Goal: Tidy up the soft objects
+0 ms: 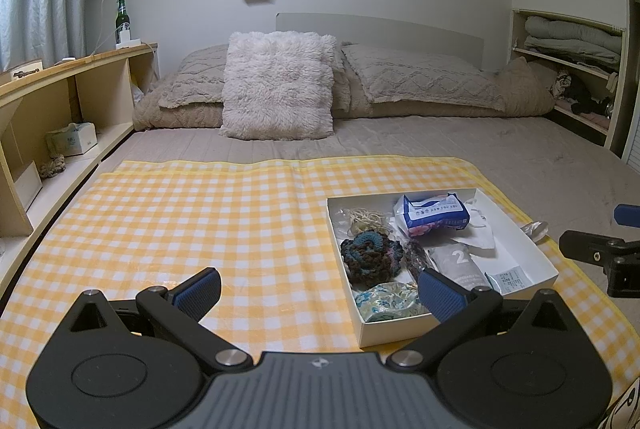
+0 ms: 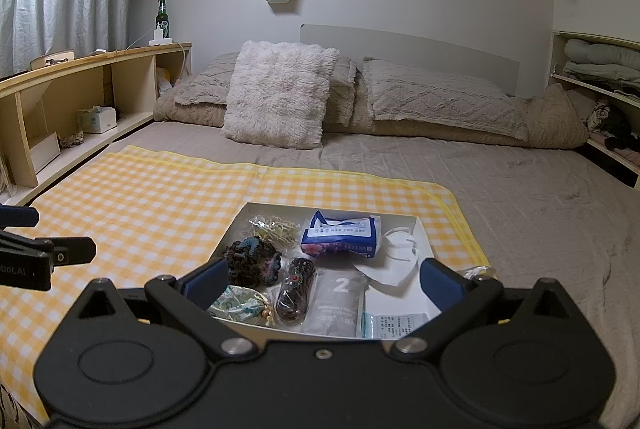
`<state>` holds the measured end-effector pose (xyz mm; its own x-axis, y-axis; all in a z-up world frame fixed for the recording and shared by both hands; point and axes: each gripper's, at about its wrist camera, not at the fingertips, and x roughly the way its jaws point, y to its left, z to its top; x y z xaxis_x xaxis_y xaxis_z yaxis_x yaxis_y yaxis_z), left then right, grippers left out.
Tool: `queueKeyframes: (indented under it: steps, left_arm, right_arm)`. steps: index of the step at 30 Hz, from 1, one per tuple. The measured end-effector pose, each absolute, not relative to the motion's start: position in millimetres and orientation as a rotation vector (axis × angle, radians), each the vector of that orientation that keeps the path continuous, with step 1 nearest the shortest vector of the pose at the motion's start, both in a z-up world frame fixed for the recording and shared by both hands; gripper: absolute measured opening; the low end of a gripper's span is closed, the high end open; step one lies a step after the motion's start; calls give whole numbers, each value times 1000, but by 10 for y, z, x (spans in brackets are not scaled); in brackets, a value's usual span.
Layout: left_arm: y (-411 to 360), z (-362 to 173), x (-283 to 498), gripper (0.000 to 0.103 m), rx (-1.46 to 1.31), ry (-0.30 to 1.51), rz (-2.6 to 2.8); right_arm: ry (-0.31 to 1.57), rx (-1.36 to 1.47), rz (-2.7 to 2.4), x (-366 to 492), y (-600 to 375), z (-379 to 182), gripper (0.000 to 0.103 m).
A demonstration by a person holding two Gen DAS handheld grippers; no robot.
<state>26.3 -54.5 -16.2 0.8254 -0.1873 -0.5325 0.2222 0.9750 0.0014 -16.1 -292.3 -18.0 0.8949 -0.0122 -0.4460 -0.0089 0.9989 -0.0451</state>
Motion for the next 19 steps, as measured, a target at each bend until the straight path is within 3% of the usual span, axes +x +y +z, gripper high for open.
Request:
queueKeyframes:
  steps: [19]
  left_arm:
    - [-504, -142, 278, 103, 60, 561, -212]
  right_arm:
    - [463, -46, -2, -157, -2931, -178, 103]
